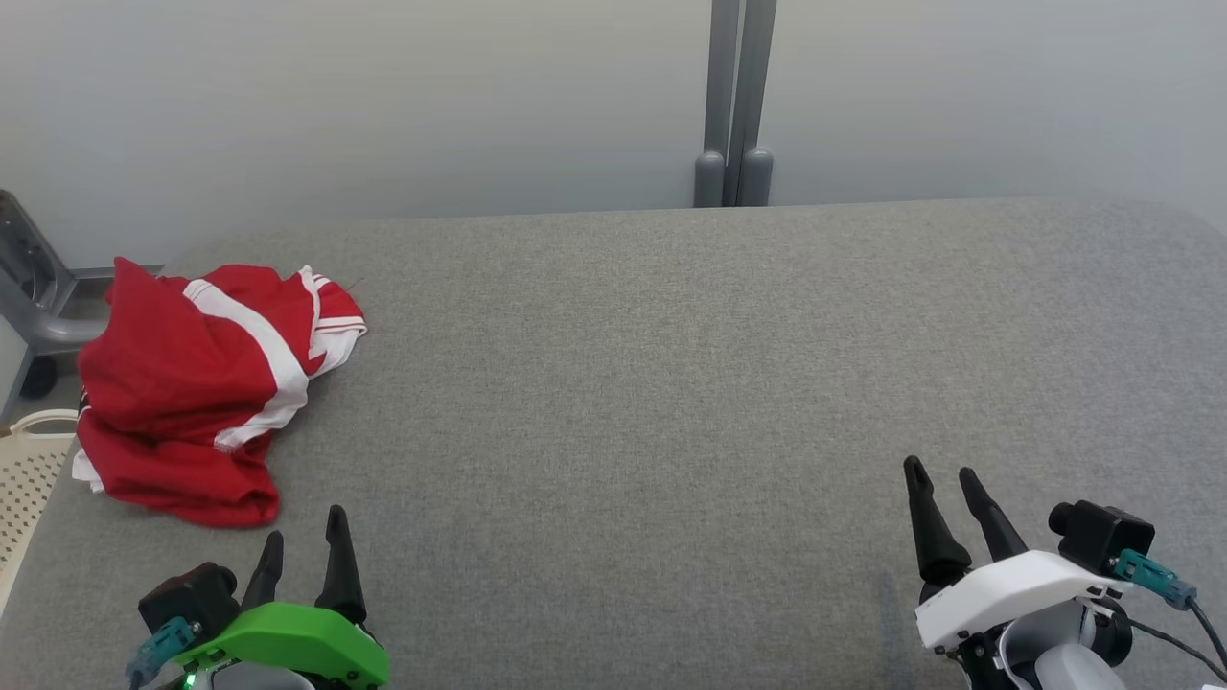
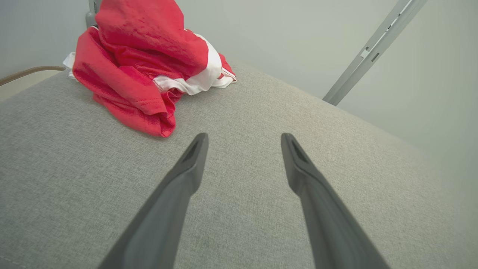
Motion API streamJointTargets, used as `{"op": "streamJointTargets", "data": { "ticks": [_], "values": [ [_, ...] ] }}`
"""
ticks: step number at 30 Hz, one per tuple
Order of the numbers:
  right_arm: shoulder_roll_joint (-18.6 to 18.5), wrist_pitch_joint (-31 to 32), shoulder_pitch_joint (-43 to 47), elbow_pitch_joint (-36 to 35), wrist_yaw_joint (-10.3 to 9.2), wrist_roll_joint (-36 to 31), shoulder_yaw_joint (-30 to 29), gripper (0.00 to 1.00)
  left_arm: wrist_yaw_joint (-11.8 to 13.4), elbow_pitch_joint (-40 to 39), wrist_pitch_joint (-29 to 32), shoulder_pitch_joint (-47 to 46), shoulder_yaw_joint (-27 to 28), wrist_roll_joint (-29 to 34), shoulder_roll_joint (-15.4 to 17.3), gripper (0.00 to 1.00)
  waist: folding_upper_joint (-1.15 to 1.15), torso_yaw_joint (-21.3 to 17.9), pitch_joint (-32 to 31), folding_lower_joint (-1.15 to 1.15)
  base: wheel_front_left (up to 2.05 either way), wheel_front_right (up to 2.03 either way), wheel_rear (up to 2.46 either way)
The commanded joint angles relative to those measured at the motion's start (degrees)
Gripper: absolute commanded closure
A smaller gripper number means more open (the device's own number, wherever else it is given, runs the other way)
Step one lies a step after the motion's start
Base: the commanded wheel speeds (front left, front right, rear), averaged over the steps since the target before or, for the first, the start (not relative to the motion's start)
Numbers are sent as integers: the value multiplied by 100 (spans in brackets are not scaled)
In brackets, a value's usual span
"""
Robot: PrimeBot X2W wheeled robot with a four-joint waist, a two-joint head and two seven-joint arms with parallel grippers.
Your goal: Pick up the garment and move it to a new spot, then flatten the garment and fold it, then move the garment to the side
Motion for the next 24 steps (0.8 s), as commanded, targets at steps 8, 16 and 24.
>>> {"op": "streamJointTargets", "data": {
  "ticks": [8,16,24],
  "values": [
    [28,197,-82,-236,3,-980,-115,0,143,233,-188,-257,-288,736,197,0,0,-18,-26,0,0,0,0],
    [64,322,-23,-315,2,-1589,-166,0,224,400,-284,-362,-419,1085,214,0,0,-17,-62,0,0,0,0],
    [98,325,4,-249,3,-2001,-266,0,231,466,-396,-419,-527,1329,239,0,0,-17,-94,0,0,0,0]
  ]
}}
